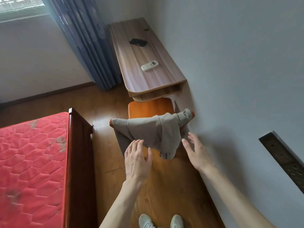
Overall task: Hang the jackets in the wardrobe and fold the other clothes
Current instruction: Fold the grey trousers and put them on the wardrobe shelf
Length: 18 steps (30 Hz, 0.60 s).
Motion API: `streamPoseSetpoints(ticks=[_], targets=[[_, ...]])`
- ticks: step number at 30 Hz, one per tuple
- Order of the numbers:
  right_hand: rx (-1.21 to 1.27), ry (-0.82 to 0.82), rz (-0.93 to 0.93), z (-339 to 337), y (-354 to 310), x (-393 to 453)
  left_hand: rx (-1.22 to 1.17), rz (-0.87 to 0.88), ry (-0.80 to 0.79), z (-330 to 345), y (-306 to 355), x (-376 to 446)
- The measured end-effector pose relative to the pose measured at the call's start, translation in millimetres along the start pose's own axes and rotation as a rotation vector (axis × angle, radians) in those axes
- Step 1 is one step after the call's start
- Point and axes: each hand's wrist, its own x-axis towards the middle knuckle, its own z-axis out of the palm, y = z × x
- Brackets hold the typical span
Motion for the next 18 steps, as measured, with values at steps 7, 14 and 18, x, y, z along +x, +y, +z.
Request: streamPoseSetpoints(ticks=[7,14,18], targets=[[0.365,-0.066,0.216,56.6,21.7,60.5,-0.144,-0.209,-0.128,66.3,-49.9,30.8],[0.796,-0.143,0.446,107.8,54.1,111.0,-0.799,-0.793,-0.235,111.2,-67.7,73.7],[0.868,-0.157,0.37,112.7,63.9,127.4,-0.93,-0.833,-0.24,132.0,-86.5,95.4]])
